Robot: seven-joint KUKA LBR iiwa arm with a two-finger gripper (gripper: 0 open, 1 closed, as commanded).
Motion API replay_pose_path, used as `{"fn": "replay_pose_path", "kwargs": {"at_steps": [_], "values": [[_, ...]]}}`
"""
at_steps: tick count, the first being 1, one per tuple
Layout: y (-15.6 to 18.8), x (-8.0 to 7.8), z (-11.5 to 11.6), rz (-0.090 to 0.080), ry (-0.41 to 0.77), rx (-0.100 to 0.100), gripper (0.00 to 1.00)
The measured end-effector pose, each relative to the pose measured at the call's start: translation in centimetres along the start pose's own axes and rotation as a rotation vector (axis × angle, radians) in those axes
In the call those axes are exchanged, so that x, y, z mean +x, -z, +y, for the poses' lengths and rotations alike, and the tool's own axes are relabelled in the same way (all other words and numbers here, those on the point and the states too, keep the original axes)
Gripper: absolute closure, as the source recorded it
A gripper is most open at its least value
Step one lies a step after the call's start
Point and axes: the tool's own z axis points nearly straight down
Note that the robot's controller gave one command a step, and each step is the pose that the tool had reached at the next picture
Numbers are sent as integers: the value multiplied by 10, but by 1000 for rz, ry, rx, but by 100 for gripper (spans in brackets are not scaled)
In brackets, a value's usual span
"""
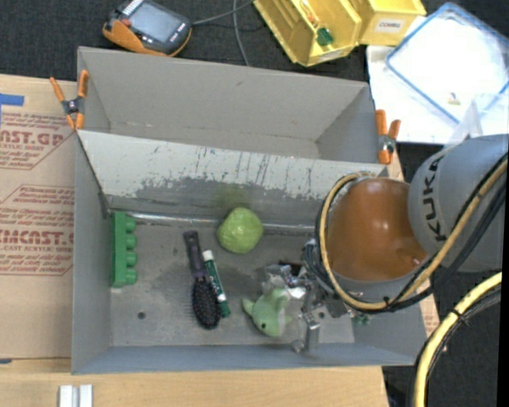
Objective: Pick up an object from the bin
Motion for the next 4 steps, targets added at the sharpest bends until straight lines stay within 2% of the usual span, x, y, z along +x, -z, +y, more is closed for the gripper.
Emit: {"fn": "replay_pose_path", "kwargs": {"at_steps": [1, 2, 3, 4], "values": [[-30, -16, 0, -5, 150, 2, 0], [-30, 2, -7, -1, 235, -1, 100], [-30, 2, -7, -1, 235, -1, 100], [-15, 3, -6, 2, 235, -3, 100]]}}
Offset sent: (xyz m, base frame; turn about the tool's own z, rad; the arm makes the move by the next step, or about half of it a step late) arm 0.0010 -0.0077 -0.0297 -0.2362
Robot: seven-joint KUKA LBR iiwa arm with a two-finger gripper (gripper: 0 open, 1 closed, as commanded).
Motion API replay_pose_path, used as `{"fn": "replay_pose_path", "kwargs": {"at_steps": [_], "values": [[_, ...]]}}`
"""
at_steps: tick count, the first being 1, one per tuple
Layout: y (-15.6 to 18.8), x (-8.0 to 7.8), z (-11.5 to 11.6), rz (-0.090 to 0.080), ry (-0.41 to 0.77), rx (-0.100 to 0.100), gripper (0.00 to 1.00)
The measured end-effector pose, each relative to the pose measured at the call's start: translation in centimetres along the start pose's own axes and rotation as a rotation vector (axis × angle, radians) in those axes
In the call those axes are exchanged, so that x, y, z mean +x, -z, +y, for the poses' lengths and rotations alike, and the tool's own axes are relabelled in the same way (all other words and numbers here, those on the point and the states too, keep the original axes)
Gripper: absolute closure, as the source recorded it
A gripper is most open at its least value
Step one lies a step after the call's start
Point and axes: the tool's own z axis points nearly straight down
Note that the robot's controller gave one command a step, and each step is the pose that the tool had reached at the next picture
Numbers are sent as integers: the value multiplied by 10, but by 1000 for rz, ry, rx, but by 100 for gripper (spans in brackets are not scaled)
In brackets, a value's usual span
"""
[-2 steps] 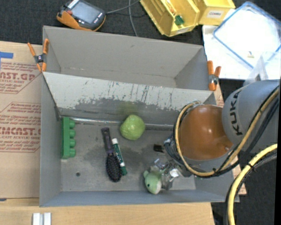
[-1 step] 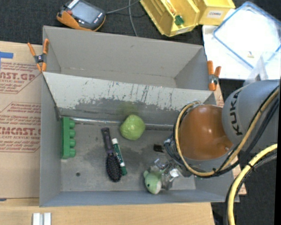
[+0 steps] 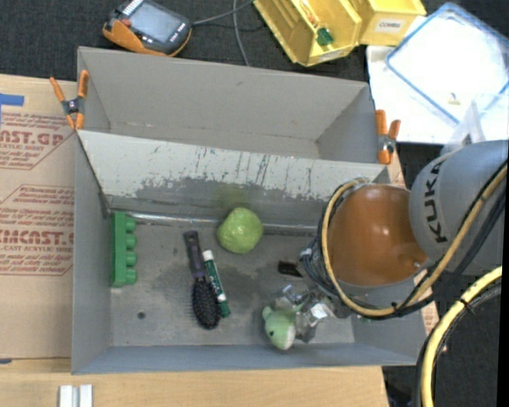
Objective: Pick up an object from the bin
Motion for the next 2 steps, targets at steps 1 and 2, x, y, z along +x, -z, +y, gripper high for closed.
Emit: {"fn": "replay_pose_path", "kwargs": {"at_steps": [1, 2], "values": [[19, -1, 0, -1, 0, 1, 100], [57, -1, 1, 1, 0, -2, 100]]}}
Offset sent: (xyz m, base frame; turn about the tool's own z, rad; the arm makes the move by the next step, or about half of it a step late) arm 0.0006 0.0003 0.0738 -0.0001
